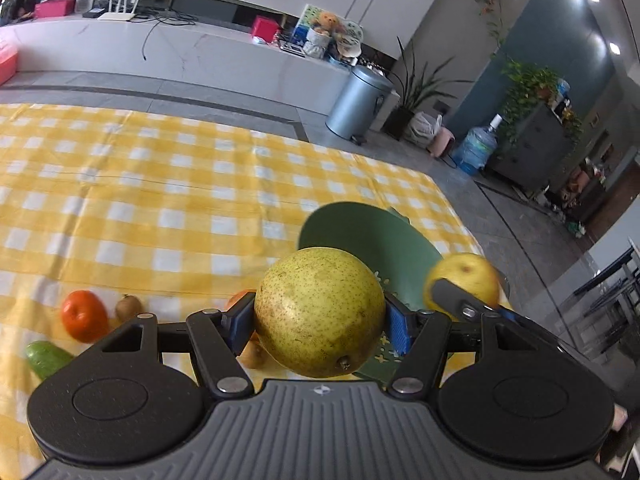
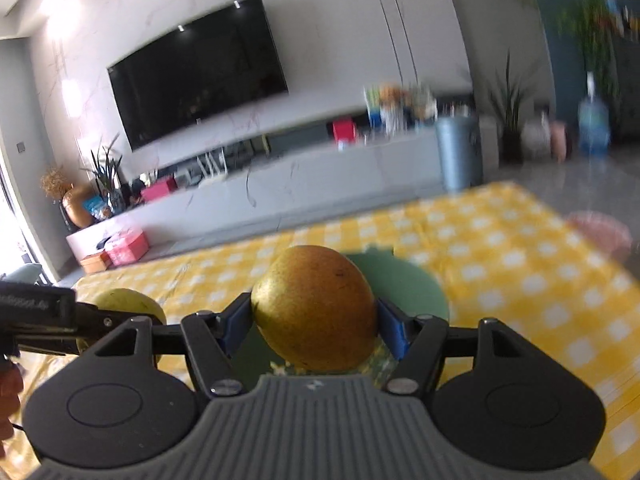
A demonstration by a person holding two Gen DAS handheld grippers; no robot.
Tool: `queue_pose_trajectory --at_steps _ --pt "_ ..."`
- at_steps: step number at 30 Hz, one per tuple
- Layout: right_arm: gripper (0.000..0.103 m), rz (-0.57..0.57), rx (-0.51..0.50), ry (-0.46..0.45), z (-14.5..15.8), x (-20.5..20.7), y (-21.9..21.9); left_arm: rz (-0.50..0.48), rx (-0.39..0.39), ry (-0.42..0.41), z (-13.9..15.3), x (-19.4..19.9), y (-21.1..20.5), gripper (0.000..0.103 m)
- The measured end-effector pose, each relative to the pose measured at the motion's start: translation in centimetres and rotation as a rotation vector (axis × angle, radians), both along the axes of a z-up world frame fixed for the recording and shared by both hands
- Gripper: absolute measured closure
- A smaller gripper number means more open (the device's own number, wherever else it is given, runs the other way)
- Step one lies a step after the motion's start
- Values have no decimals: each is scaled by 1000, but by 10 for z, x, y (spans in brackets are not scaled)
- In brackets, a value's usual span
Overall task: Organize fruits
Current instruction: 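Lift and carry the apple and pear over the green colander with both tools, then open the right tool to drop the apple into the colander while the left tool holds the pear above it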
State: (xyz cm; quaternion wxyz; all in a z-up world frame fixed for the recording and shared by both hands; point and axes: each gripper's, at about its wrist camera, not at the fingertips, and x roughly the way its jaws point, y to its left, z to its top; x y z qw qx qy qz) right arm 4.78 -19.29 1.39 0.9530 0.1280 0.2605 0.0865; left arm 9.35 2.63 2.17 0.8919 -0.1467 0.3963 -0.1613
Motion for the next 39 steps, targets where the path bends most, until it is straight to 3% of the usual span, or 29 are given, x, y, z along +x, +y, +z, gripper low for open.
queue_pose_trajectory --at_steps 9,14,16,24,35,37,39 --pt "39 68 -94 230 -31 61 17 -22 -2 -12 -6 0 -11 29" --pt "39 102 -271 288 -42 70 37 -15 1 5 -9 -2 -8 29" --pt "39 94 -331 301 -46 71 43 -9 15 11 -9 -1 -8 29" --pt "39 58 -380 330 -51 75 48 20 11 17 -9 -4 -1 29" --pt "38 63 -382 322 -51 72 47 -20 17 31 -9 7 -11 29" --pt "31 57 -399 306 -50 70 48 -13 18 35 -10 7 -11 29" --pt "7 13 -431 243 -44 65 45 -8 21 38 -9 7 -9 29"
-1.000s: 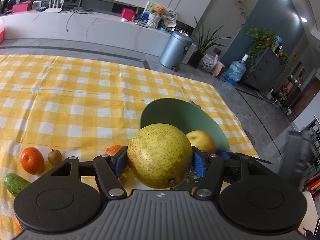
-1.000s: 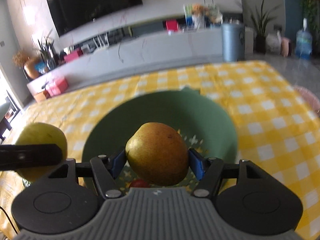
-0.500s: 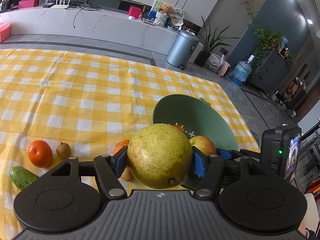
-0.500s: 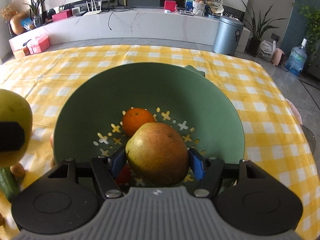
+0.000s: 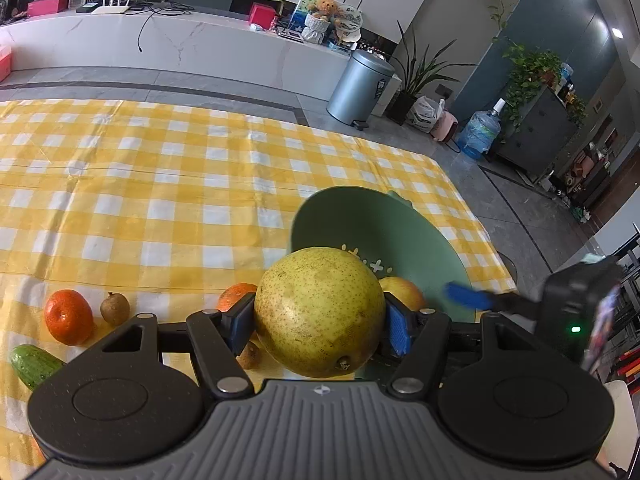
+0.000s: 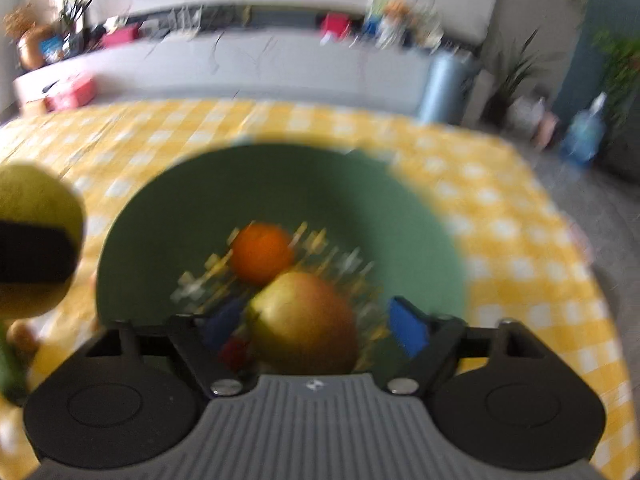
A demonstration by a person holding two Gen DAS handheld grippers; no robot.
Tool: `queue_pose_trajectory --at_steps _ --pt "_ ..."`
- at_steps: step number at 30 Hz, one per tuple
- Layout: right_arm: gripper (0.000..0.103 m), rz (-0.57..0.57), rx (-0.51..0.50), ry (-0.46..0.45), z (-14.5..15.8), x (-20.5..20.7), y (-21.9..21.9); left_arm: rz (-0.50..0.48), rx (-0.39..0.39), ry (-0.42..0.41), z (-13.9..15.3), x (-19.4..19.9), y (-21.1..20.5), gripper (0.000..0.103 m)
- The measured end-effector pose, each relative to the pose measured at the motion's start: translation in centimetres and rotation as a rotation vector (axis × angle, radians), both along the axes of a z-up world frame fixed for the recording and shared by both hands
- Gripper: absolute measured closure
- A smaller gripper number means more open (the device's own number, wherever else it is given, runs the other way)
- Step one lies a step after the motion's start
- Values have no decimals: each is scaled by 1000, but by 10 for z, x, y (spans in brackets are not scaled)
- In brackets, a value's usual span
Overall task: Organize fruits
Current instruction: 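Open the right tool to drop the apple into the colander while the left tool holds the pear above it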
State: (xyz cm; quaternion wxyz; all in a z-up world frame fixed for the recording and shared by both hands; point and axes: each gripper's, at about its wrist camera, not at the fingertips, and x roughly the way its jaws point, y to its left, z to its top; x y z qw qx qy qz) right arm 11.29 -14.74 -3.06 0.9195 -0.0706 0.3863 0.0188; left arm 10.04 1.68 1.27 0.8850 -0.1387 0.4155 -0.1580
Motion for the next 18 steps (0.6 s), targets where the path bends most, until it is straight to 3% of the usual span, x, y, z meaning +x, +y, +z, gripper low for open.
queue_pose_trajectory --at_steps 5,10,16,18 --pt "4 26 71 -38 10 -7 -7 18 6 -4 4 0 0 29" --pt "4 22 30 -140 26 -21 -11 -12 16 -4 8 3 -11 29" --pt "4 -216 86 -231 43 -29 -51 -93 26 -14 11 6 -33 29" --pt "4 -340 25 -239 44 -30 -63 -148 29 -27 10 4 -43 29"
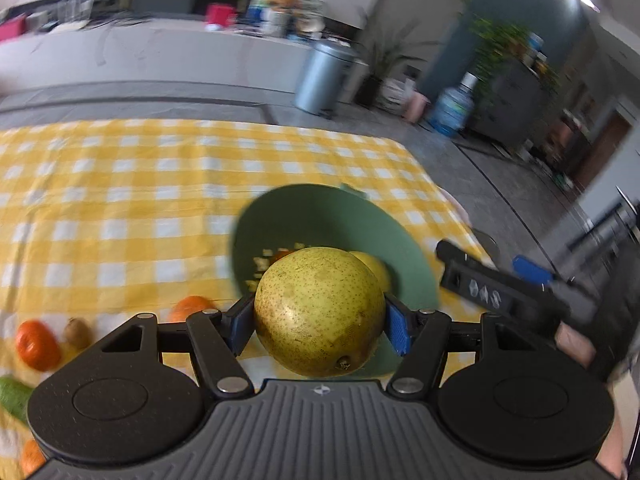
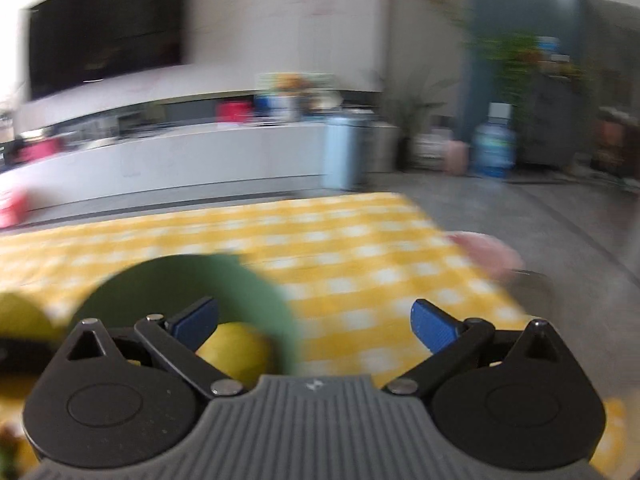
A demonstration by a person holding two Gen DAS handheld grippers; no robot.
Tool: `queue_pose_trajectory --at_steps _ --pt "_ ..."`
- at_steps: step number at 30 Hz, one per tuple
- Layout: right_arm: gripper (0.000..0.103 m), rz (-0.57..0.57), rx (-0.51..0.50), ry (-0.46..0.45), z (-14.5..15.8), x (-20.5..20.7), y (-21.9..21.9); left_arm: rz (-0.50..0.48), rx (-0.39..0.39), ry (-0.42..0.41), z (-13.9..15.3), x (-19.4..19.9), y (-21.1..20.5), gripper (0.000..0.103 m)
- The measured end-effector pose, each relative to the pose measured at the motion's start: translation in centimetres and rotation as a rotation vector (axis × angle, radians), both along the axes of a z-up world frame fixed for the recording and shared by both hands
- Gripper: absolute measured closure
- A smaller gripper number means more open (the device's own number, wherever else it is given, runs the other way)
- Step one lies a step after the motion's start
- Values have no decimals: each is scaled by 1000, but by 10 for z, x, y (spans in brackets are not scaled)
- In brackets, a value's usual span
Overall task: Organize fruits
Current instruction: 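Open the right tool to drop the apple into the colander while the left tool holds the pear above it, then lower the green pear into the colander and open the left tool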
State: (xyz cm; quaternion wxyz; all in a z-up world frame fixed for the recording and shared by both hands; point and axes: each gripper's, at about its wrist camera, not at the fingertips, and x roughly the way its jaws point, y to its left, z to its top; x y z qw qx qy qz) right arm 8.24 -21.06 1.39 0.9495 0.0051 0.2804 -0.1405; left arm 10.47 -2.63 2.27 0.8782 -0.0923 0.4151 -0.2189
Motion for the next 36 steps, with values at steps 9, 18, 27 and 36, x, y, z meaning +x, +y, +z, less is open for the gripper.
queue_pose_trajectory --at_steps 9,18,27,36 --pt "4 -115 6 22 -4 -4 -20 -57 21 68 -32 19 -39 29" --pt "4 -94 35 18 -4 -7 -17 17 117 71 -42 33 -39 29" --pt "4 -87 80 26 -5 -6 -18 8 288 104 -40 55 -55 29" --pt "4 -83 125 37 -7 -5 -23 80 318 69 -34 68 -56 17"
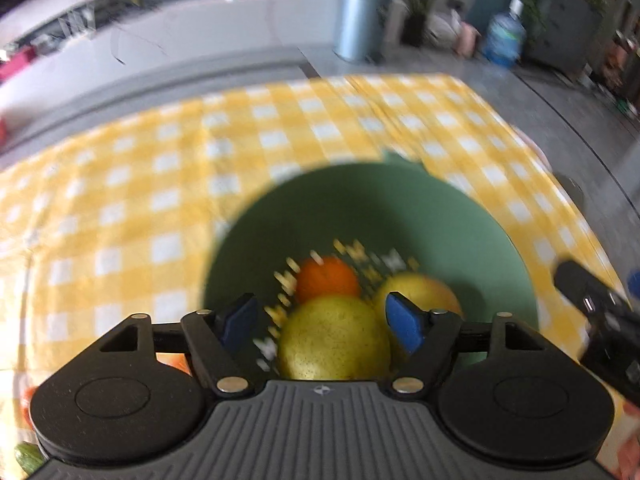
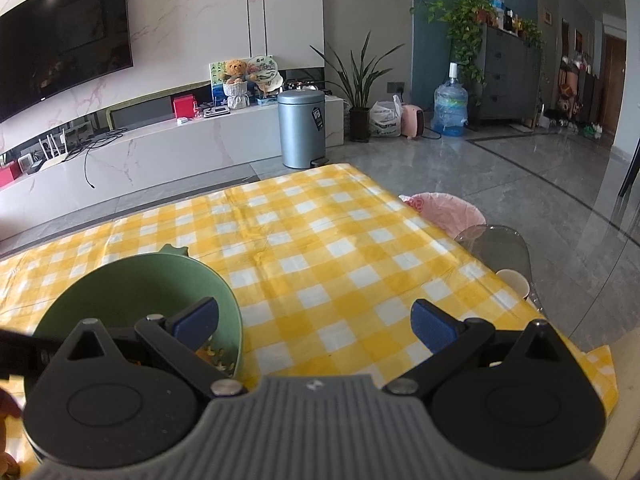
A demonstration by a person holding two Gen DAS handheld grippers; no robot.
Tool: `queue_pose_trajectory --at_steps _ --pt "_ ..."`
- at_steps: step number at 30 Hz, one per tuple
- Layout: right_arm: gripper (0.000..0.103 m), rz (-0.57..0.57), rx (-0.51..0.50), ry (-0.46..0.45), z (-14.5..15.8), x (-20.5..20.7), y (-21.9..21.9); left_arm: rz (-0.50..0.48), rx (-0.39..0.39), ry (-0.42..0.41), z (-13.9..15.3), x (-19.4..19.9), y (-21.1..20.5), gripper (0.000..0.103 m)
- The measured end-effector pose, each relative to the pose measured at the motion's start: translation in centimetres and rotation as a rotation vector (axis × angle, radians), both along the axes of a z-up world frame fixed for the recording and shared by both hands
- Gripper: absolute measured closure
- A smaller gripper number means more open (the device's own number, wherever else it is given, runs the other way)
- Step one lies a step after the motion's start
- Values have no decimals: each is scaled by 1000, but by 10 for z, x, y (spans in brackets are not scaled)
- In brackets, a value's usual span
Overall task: Organize fruits
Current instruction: 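Lower the green pear into the colander and open the left tool, then grasp a tangerine beside the cucumber with the left tool while the right tool grasps a brown kiwi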
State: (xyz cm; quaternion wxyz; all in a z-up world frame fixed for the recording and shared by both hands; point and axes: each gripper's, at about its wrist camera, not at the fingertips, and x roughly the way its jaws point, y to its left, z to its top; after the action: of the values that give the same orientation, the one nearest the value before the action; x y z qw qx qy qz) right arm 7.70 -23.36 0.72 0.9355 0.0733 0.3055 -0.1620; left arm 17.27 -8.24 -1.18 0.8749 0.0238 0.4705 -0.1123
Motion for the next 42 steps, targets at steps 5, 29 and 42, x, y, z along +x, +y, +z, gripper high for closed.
queue_pose_trajectory --at_steps 5,29,42 --pt "4 5 12 -1 0 -1 0 45 -107 -9 11 1 23 17" --pt "4 214 173 -19 5 -12 28 75 -187 -17 52 -46 72 17" --pt "4 312 210 116 3 -53 73 77 -172 6 67 -99 107 19"
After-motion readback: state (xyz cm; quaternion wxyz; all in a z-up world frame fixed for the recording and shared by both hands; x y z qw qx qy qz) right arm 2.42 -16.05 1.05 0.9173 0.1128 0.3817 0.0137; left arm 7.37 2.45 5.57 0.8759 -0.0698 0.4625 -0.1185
